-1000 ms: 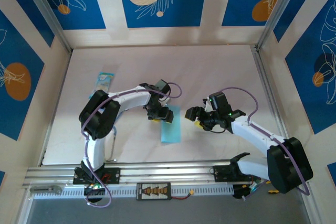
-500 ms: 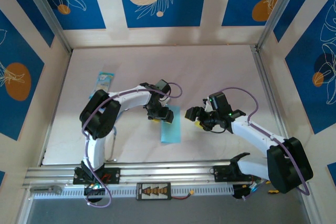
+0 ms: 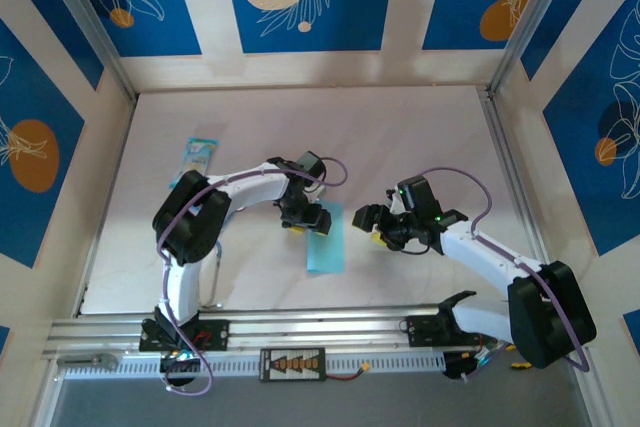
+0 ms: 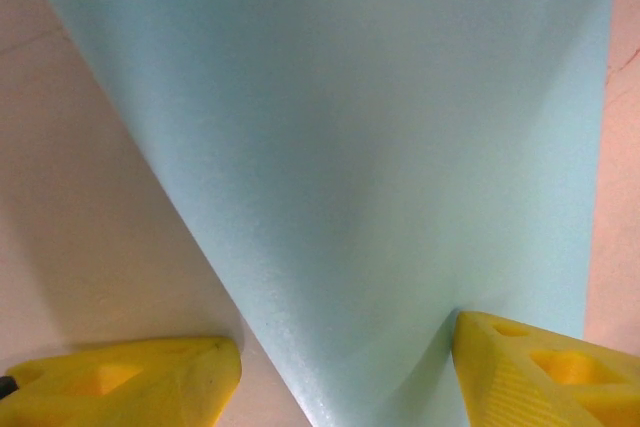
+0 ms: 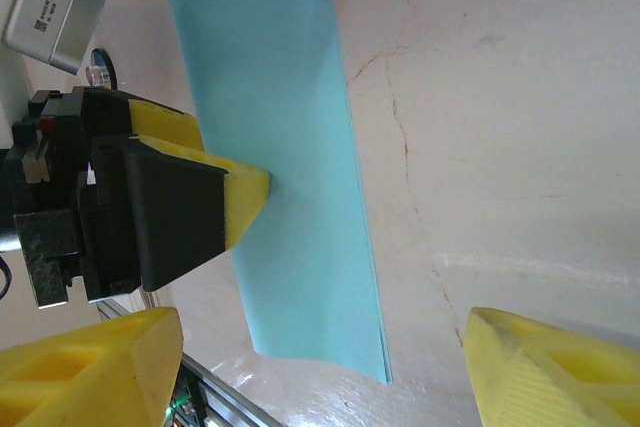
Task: Fold a paper plane with a square sheet of paper (pick it up from the middle)
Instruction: First fold the square sheet of paper in half at the center of the table.
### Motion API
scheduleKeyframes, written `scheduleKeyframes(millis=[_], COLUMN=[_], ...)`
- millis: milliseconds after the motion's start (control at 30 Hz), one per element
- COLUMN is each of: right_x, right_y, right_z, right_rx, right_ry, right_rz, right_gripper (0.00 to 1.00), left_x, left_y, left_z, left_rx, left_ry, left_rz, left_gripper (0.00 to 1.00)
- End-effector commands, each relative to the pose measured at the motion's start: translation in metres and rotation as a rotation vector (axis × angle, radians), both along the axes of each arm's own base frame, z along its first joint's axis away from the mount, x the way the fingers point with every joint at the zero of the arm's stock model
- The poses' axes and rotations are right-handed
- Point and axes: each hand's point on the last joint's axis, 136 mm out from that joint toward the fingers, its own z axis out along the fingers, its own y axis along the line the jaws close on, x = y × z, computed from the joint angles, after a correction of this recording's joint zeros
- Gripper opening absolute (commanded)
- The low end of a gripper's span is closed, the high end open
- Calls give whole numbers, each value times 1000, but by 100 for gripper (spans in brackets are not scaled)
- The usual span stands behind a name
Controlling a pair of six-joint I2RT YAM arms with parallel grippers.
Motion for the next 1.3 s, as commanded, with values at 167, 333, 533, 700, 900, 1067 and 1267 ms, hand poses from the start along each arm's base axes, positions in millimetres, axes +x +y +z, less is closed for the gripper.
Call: scheduleKeyframes(millis=[167, 333, 533, 700, 900, 1067, 1267], right_x=[-6, -6, -7, -7, -5, -4, 1], right_y=[-1, -1, 0, 0, 4, 12, 21], right_z=[-10, -10, -10, -12, -15, -19, -27], right_rx=[-7, -6, -6, -7, 9, 10, 22], right_ry=[36, 35, 35, 39, 47, 61, 74], right_rz=[-1, -3, -1, -1, 8, 26, 21], right_gripper=[75, 75, 75, 74, 65, 58, 25], left_x=[13, 13, 13, 12, 12, 11, 10], left_y=[15, 17, 18, 17, 19, 18, 17], left_z=[-49, -51, -52, -52, -53, -53, -54], left_rx=[111, 117, 125, 123, 130, 121, 117], left_ry=[-42, -39, -40, -40, -38, -37, -30], left_rz=[15, 22, 22, 21, 26, 27, 19], left_gripper=[67, 67, 67, 67, 67, 67, 67])
